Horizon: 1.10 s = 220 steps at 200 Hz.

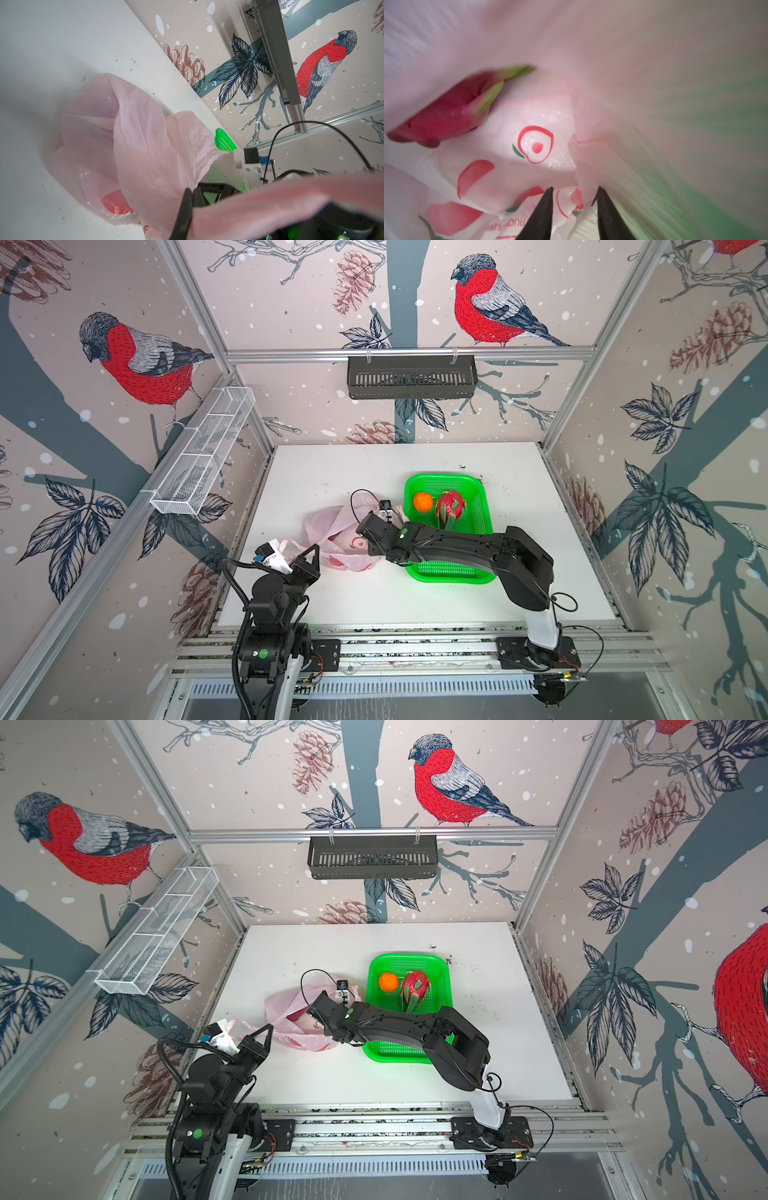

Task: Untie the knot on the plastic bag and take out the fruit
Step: 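Push the right gripper down into the bag toward the second dragon fruit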

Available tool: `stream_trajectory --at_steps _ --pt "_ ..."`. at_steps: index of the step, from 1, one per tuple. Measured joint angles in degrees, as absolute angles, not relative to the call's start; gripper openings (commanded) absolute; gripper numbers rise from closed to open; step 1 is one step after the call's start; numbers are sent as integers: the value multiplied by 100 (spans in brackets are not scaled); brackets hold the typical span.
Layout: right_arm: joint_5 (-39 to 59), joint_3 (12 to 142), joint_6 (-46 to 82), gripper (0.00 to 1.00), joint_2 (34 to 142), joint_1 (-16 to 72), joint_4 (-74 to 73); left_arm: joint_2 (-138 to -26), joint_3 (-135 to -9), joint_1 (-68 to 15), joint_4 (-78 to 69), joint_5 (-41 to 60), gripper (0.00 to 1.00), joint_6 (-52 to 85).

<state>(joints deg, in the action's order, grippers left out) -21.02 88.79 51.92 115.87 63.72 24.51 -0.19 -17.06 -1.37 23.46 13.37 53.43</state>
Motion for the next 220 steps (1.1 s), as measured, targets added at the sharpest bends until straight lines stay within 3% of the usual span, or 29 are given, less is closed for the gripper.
stream_trajectory --at_steps 69,165,220 --pt "-2038 9697 4600 42 11946 6119 2512 -19 -1664 -137 2373 1240 0 5382" --pt "-445 9513 4150 41 12335 6519 1315 -364 -1481 -137 2292 1039 0 5387" --pt "-110 8873 3957 39 12405 6541 958 -429 -1481 -137 2298 705 0 5290"
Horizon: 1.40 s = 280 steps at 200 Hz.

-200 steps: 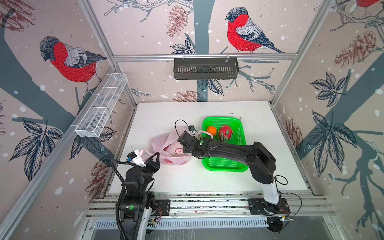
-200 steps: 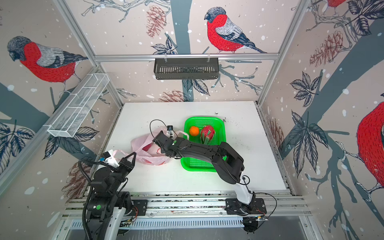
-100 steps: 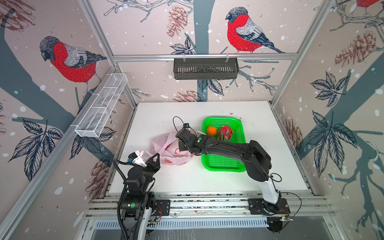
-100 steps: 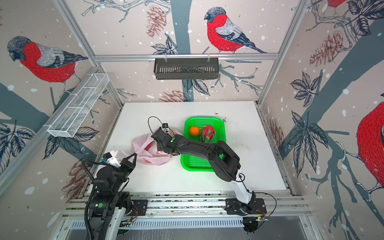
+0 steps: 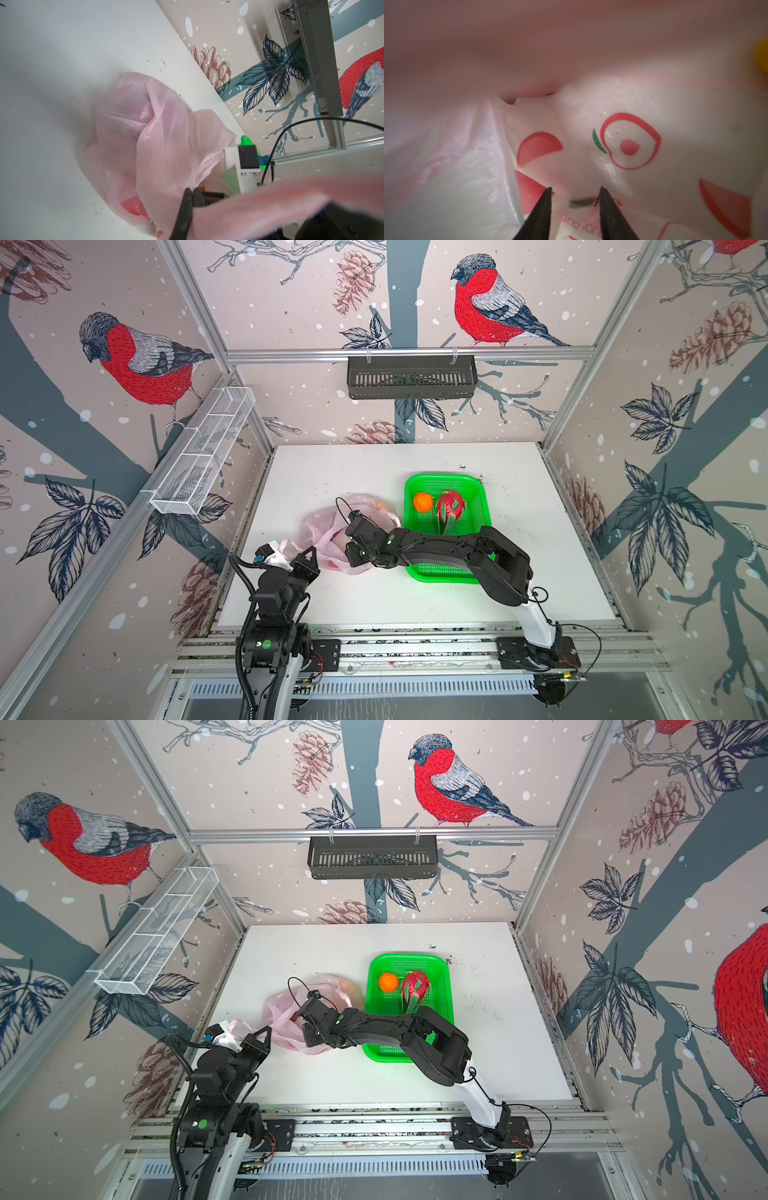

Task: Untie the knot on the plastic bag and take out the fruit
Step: 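Push the right gripper down into the bag toward the second dragon fruit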

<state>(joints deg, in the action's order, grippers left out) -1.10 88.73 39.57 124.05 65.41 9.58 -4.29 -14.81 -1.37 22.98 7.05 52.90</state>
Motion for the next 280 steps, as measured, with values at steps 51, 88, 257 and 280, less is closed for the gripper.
stream_trajectory --at_steps 51,88,257,280 --pt "-154 8486 3894 40 12293 6445 707 -305 -1483 -139 2359 471 0 5295" --pt "-156 8409 4278 40 12105 6163 283 -150 -1487 -139 2373 449 0 5380" --pt "888 8086 7091 43 12881 5782 -2805 -401 -1643 -150 2764 1393 0 5570" --pt "967 8073 7297 42 12997 5745 -3179 -370 -1643 -161 2786 1452 0 5572"
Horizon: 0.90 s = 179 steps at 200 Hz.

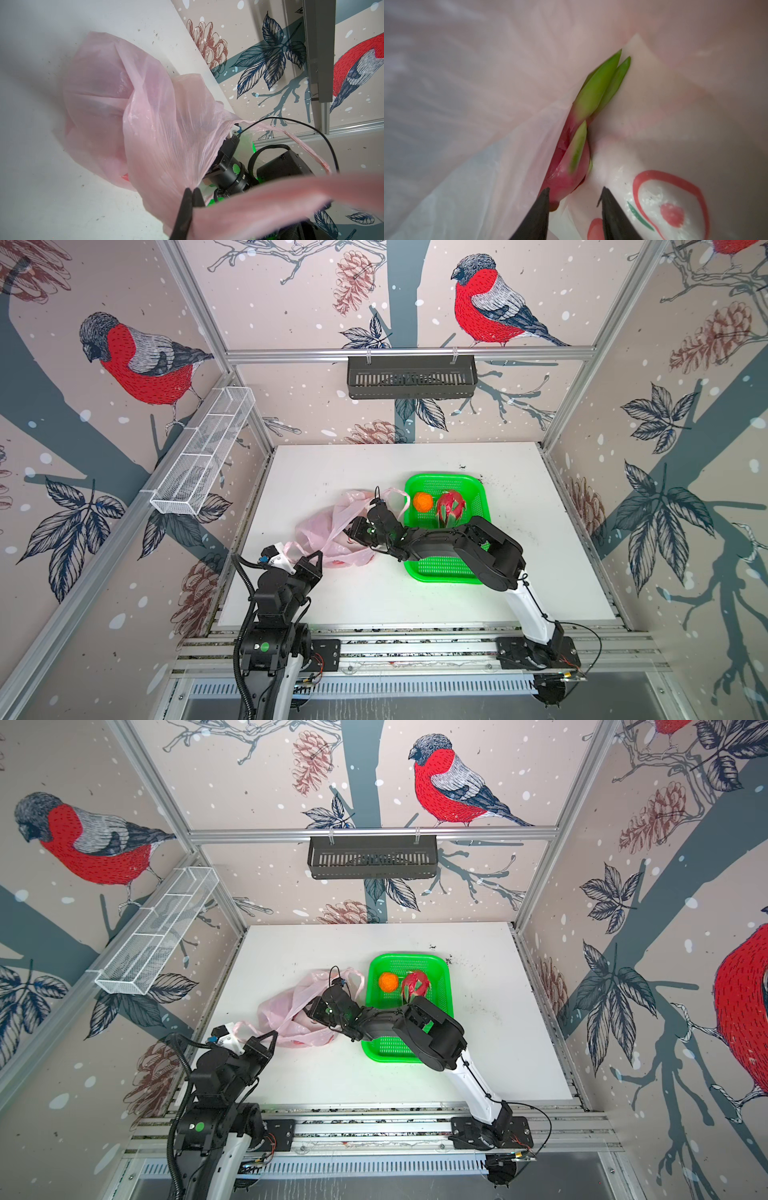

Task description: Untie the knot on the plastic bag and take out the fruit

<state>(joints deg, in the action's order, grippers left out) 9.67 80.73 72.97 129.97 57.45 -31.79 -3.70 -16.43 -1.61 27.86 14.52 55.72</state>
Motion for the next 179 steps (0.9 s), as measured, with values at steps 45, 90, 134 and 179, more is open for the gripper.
stream_trajectory --at_steps 45,90,134,179 --pt "1041 8250 7511 40 13251 5758 -3625 -499 -1643 -163 2827 1509 0 5570" --pt "1035 8473 7655 39 13472 5771 -3774 -532 -1643 -163 2823 1544 0 5570" --pt "928 8785 7791 36 13729 5789 -3787 -617 -1697 -163 2801 1645 0 5557" --pt "770 8807 7891 31 13749 5830 -3774 -593 -1728 -163 2799 1653 0 5551"
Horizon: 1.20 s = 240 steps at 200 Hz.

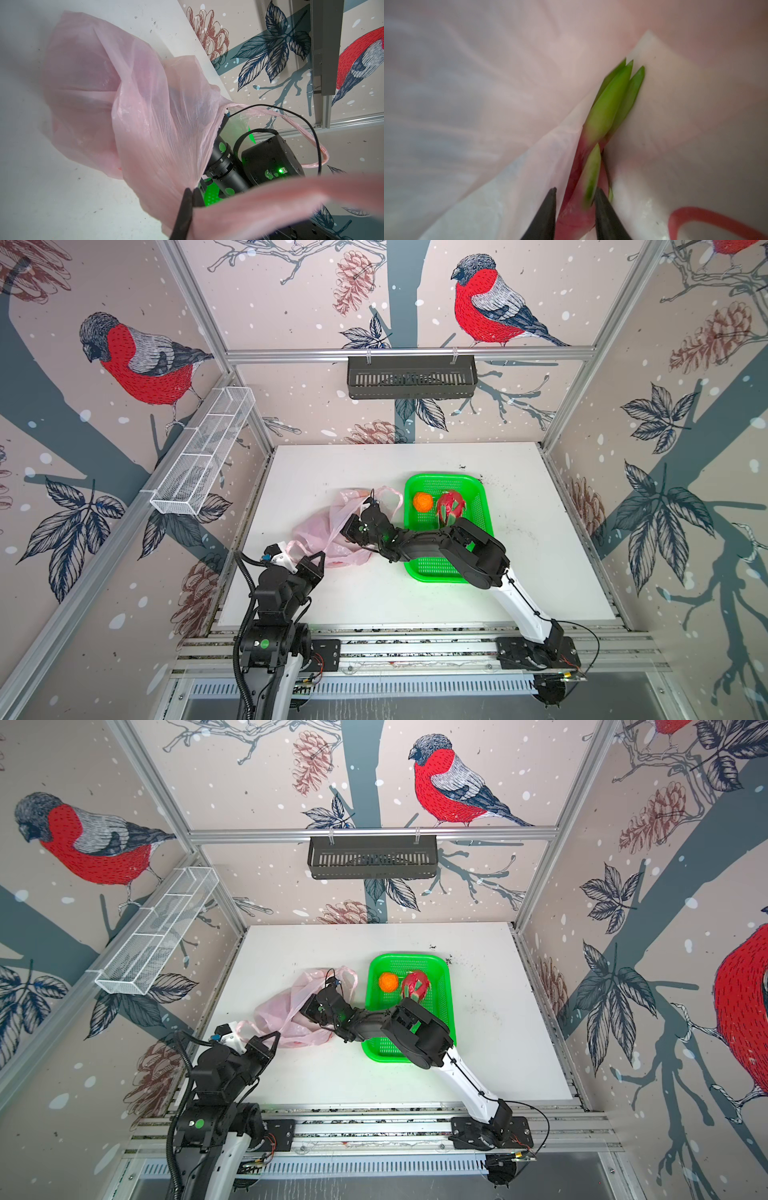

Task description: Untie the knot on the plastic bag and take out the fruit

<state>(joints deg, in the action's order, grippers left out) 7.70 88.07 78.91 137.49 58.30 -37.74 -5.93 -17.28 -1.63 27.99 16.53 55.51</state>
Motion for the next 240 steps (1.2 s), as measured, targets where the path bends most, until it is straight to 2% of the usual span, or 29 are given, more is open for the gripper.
stream_trajectory --at_steps 56,152,202,240 --pt "722 8820 7959 27 13854 5830 -3734 -580 -1734 -163 2797 1671 0 5548" --pt "810 9282 8084 35 14217 5808 -3820 -580 -1734 -165 2757 1780 0 5546" --pt "910 9415 8226 22 14365 5819 -3948 -698 -1734 -165 2720 1796 0 5540" --pt "915 9312 8232 17 14363 5808 -4088 -701 -1732 -165 2716 1796 0 5511"
